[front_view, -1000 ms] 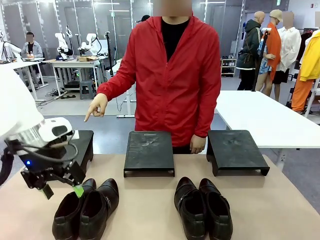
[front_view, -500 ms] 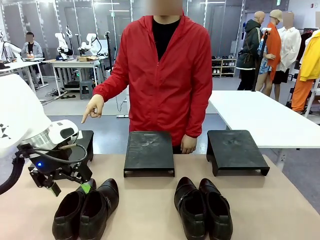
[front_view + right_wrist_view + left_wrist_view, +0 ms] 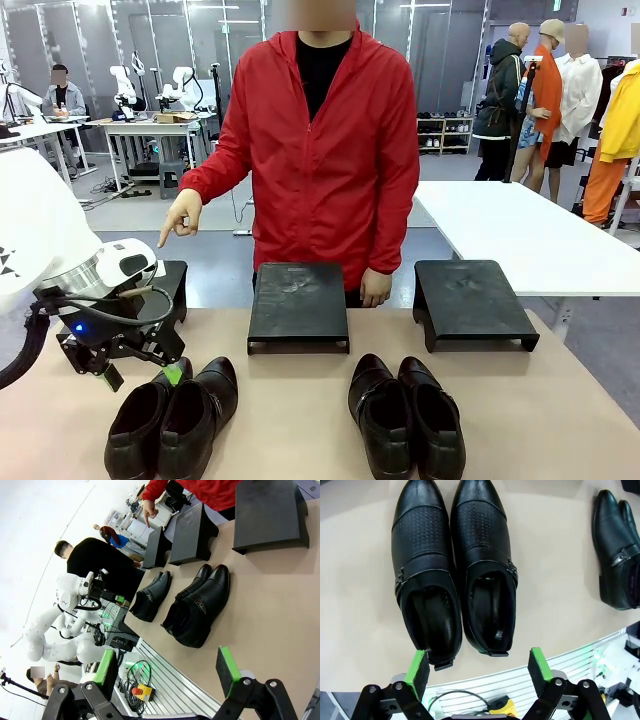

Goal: Place the shoes on the stand as instructed by the person.
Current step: Pick up one pair of Shoes and place it on the Shoes Stand indicated by the person.

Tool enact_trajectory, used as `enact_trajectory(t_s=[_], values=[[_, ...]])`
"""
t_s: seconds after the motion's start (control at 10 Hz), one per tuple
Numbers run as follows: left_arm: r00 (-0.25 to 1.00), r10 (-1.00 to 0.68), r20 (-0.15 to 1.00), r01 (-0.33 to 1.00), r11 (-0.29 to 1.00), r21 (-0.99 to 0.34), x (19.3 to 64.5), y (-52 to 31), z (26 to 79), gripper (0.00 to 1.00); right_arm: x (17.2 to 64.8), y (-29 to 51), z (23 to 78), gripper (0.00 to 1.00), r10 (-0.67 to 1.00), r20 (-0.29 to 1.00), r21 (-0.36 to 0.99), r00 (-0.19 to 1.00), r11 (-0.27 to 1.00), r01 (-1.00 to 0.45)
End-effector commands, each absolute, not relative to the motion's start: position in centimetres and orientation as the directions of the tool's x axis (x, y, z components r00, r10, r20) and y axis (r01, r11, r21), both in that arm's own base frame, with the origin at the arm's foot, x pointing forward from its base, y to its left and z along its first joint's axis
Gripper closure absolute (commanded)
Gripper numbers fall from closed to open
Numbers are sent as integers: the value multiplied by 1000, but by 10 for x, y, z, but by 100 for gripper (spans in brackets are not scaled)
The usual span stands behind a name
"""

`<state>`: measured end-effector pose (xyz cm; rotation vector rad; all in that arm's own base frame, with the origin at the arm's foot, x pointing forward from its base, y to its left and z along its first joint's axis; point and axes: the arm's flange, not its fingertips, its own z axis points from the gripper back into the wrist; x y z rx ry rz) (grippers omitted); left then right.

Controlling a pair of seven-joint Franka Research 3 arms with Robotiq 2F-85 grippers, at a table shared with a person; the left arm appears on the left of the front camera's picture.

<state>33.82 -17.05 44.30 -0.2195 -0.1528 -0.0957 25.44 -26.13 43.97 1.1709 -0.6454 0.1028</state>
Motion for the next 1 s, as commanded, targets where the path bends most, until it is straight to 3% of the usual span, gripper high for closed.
enact_trajectory(t_s=[0.0,0.3,0.7,0.9], values=[[983,-66,171,104,969,-226,341,-173,432,0,255,-263,440,0,-248,541,812,804,403,-422],[978,-88,188,109,988,-107,340,-179,398,0,255,-263,440,0,-248,541,812,804,403,-422],[993,-44,108,58,991,-123,344,-184,361,0,255,-263,440,0,-248,541,812,804,403,-422],[992,10,122,5,993,-121,346,-188,344,0,255,-263,440,0,-248,541,812,804,403,-422]])
